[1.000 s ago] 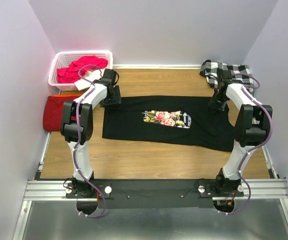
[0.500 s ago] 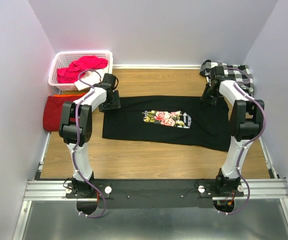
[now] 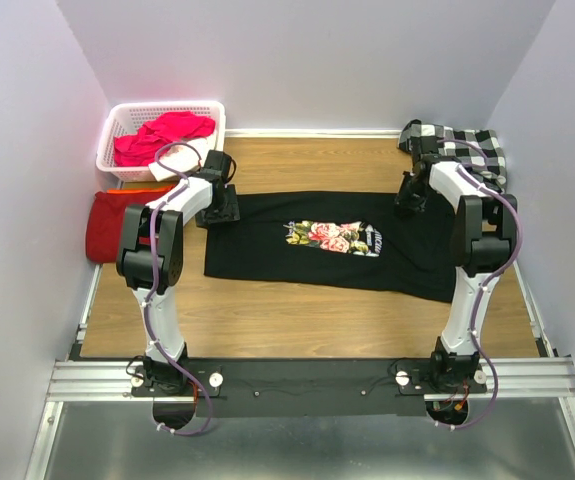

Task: Fold and stack the t-shirts
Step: Fold the other side of the tshirt into a rectangle

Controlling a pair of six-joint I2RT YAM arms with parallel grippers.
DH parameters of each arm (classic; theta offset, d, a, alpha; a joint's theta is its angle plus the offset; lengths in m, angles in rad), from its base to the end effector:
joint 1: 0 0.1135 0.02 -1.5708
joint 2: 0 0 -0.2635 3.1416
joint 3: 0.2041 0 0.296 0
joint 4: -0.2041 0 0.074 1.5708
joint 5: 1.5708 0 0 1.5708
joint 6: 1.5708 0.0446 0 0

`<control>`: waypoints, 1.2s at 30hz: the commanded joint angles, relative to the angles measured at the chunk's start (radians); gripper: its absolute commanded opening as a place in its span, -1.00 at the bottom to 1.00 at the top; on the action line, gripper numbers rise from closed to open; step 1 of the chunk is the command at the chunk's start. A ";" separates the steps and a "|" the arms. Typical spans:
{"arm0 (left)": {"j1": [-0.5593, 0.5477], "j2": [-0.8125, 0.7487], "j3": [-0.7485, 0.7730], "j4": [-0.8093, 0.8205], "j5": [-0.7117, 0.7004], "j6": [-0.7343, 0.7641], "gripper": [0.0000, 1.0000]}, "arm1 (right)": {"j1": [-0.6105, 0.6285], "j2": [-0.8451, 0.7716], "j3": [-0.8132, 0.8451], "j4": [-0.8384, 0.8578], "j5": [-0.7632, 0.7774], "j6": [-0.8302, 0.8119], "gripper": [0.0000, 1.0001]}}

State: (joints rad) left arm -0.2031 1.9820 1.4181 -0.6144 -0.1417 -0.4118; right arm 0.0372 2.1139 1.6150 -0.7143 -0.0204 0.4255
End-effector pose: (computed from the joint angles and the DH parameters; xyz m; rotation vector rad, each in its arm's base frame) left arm 0.4396 -0.0841 0.1416 -0.3221 2.7066 0.0204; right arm 0.4805 0.0188 0.1420 0.5341 2.7431 0.1435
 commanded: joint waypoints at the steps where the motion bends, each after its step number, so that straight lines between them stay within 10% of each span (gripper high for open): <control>1: 0.001 -0.038 -0.004 0.007 -0.029 -0.008 0.48 | 0.016 -0.015 -0.023 0.010 -0.010 -0.004 -0.75; 4: 0.001 -0.037 -0.004 0.007 -0.030 -0.009 0.47 | 0.015 -0.038 -0.044 0.009 -0.006 -0.002 -0.98; 36: 0.001 -0.015 0.021 0.010 -0.075 -0.002 0.47 | 0.196 -0.471 -0.547 -0.051 -0.207 0.108 -0.99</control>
State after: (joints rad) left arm -0.2031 1.9812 1.4246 -0.6140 -0.1856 -0.4118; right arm 0.2192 1.6752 1.1110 -0.7563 -0.1562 0.5137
